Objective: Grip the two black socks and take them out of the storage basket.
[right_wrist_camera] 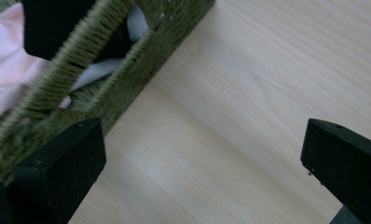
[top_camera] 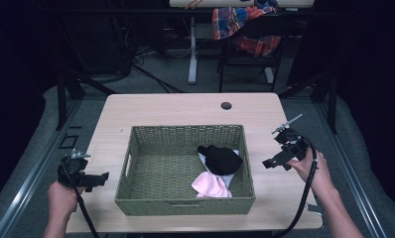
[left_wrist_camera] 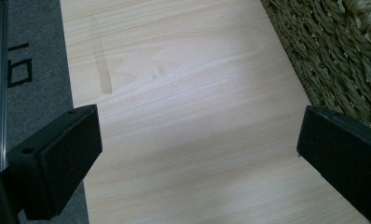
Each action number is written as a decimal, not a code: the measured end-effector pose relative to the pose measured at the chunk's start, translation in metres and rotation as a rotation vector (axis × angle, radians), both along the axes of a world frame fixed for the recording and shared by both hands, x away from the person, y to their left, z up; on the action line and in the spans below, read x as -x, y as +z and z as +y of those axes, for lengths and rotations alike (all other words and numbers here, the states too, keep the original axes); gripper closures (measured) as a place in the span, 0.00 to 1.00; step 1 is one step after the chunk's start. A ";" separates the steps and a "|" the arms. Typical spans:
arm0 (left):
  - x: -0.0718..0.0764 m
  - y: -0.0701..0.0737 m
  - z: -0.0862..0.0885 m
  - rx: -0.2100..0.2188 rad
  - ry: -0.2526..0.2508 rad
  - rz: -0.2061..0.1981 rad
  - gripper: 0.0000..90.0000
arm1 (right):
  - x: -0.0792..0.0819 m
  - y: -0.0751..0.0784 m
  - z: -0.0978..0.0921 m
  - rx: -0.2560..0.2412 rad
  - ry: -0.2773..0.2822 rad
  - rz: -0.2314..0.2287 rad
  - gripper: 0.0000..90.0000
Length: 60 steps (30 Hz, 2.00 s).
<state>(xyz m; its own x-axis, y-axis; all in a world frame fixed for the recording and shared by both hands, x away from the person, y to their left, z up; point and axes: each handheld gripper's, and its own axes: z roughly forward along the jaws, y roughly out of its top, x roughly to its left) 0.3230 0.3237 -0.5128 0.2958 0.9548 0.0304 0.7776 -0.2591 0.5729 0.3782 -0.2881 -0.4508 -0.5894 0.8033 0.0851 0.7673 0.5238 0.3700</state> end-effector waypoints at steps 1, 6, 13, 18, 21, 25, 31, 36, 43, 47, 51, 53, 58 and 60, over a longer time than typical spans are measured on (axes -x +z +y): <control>0.000 0.000 0.000 0.000 -0.002 -0.001 0.00 | 0.000 0.003 0.003 -0.002 0.010 -0.006 0.00; -0.002 0.000 -0.004 -0.010 -0.007 0.002 0.00 | 0.001 0.016 0.016 -0.012 0.048 -0.029 0.00; -0.004 -0.001 -0.005 -0.014 -0.013 0.008 0.00 | 0.000 0.026 0.037 -0.024 0.088 -0.059 0.00; -0.002 -0.001 -0.001 -0.009 0.001 0.006 0.00 | -0.007 0.037 0.064 -0.025 0.143 -0.072 0.00; -0.002 -0.001 -0.002 -0.008 0.002 0.004 0.00 | -0.009 0.039 0.080 -0.038 0.172 -0.079 0.00; -0.001 -0.001 -0.002 -0.004 -0.001 0.004 0.00 | -0.012 0.037 0.097 -0.034 0.199 -0.069 0.00; -0.002 -0.001 -0.001 -0.001 -0.001 0.003 0.00 | -0.019 0.029 0.114 -0.014 0.230 -0.044 0.00; -0.001 -0.002 -0.001 0.004 0.004 0.001 0.00 | -0.023 0.018 0.125 0.008 0.250 -0.025 0.00; -0.002 -0.001 -0.001 0.004 -0.003 0.004 0.00 | -0.027 -0.001 0.132 0.043 0.240 0.001 0.04; -0.002 -0.002 -0.003 0.004 -0.004 0.007 0.00 | -0.027 -0.010 0.136 0.057 0.245 0.004 0.16; -0.002 -0.002 -0.004 -0.001 -0.009 0.010 0.00 | -0.027 -0.016 0.142 0.089 0.239 0.001 0.27; -0.002 -0.002 -0.003 -0.002 -0.008 0.008 0.00 | -0.027 -0.018 0.143 0.117 0.248 0.005 0.36; -0.001 -0.002 -0.004 -0.004 -0.005 0.010 0.00 | -0.027 -0.022 0.146 0.120 0.252 0.029 0.65; -0.001 -0.001 -0.004 -0.004 -0.004 0.008 0.00 | -0.026 -0.023 0.146 0.113 0.252 0.038 0.76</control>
